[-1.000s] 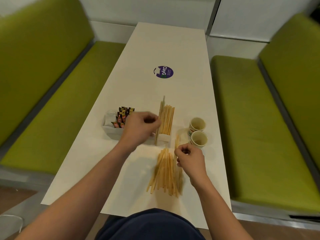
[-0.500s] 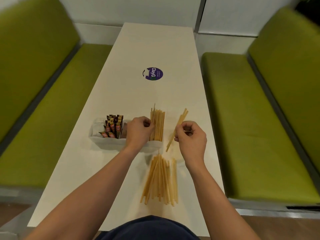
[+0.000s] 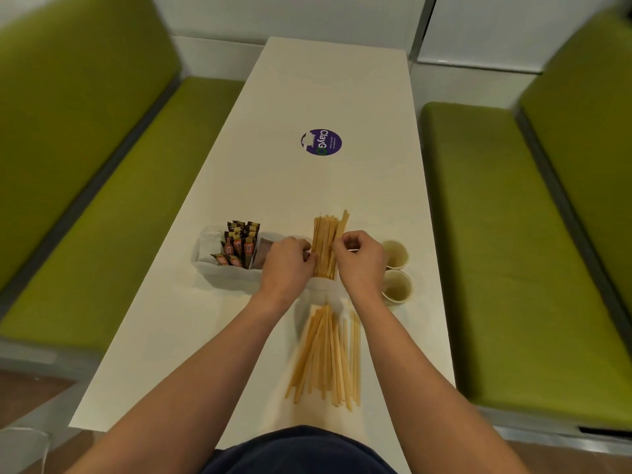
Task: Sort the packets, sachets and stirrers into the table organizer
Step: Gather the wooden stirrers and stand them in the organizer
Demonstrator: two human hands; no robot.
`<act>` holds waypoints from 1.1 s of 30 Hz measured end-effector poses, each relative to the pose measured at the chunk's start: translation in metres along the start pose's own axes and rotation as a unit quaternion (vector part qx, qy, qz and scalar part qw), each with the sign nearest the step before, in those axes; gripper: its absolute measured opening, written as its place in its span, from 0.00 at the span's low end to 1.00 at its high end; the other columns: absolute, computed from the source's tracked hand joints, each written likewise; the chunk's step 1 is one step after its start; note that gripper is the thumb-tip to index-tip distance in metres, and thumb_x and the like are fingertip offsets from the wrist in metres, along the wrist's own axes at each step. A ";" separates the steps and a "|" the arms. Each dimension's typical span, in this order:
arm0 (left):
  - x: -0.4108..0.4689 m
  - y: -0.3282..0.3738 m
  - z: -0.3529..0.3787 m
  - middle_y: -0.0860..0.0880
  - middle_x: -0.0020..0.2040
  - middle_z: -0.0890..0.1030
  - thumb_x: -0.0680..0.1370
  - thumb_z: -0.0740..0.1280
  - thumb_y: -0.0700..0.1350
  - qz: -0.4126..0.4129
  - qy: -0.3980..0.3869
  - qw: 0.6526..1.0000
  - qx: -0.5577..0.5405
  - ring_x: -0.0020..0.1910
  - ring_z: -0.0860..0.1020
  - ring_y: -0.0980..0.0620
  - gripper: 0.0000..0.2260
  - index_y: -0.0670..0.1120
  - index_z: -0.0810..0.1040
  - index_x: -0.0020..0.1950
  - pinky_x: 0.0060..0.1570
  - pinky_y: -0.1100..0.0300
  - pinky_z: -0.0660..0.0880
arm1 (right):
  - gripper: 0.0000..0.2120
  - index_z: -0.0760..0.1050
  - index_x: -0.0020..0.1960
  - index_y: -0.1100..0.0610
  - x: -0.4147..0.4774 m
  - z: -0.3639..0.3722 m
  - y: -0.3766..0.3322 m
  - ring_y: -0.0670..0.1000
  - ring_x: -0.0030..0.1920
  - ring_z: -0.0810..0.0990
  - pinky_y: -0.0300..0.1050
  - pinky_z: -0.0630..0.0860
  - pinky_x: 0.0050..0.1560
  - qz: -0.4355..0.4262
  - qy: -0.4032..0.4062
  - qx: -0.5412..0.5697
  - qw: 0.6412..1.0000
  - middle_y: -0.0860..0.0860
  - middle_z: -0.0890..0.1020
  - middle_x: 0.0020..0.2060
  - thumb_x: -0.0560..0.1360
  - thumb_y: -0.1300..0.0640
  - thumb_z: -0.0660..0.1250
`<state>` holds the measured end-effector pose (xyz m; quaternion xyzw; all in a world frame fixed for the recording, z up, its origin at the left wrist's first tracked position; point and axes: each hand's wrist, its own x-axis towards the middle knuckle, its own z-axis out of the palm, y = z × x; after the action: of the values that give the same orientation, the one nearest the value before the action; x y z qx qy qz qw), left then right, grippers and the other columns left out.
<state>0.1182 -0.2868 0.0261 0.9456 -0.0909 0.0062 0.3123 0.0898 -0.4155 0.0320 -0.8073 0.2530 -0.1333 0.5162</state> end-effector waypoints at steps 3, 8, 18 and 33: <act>0.000 0.000 0.000 0.45 0.46 0.84 0.78 0.69 0.45 0.011 0.008 1.000 0.011 0.47 0.82 0.47 0.09 0.43 0.85 0.54 0.50 0.52 0.78 | 0.04 0.83 0.46 0.54 -0.001 0.001 0.003 0.45 0.41 0.81 0.45 0.78 0.43 -0.008 -0.006 -0.038 0.999 0.42 0.83 0.38 0.75 0.55 0.70; -0.002 0.001 -0.005 0.46 0.50 0.82 0.79 0.68 0.48 0.016 0.022 1.000 0.000 0.47 0.81 0.50 0.14 0.43 0.82 0.61 0.51 0.52 0.79 | 0.08 0.85 0.50 0.55 -0.004 0.000 0.003 0.46 0.42 0.80 0.42 0.77 0.43 -0.016 -0.007 -0.098 0.995 0.45 0.84 0.39 0.76 0.54 0.70; -0.043 0.006 -0.022 0.50 0.44 0.80 0.78 0.70 0.47 0.045 0.022 0.998 -0.035 0.43 0.78 0.53 0.08 0.45 0.83 0.54 0.49 0.55 0.77 | 0.06 0.85 0.49 0.54 -0.032 -0.023 0.007 0.42 0.42 0.82 0.37 0.78 0.43 -0.054 -0.018 -0.080 0.995 0.42 0.84 0.39 0.77 0.53 0.70; -0.112 -0.014 0.016 0.51 0.40 0.82 0.72 0.71 0.51 -0.103 -0.151 0.981 0.071 0.40 0.81 0.48 0.08 0.47 0.83 0.44 0.40 0.54 0.80 | 0.14 0.82 0.47 0.54 -0.097 -0.032 0.054 0.55 0.44 0.81 0.49 0.80 0.47 -0.013 -0.167 -0.344 0.924 0.51 0.83 0.42 0.76 0.44 0.69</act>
<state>0.0102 -0.2663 -0.0025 0.9598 -0.0382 -0.1626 0.2255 -0.0211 -0.4057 0.0016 -0.9491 0.1828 0.0919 0.2395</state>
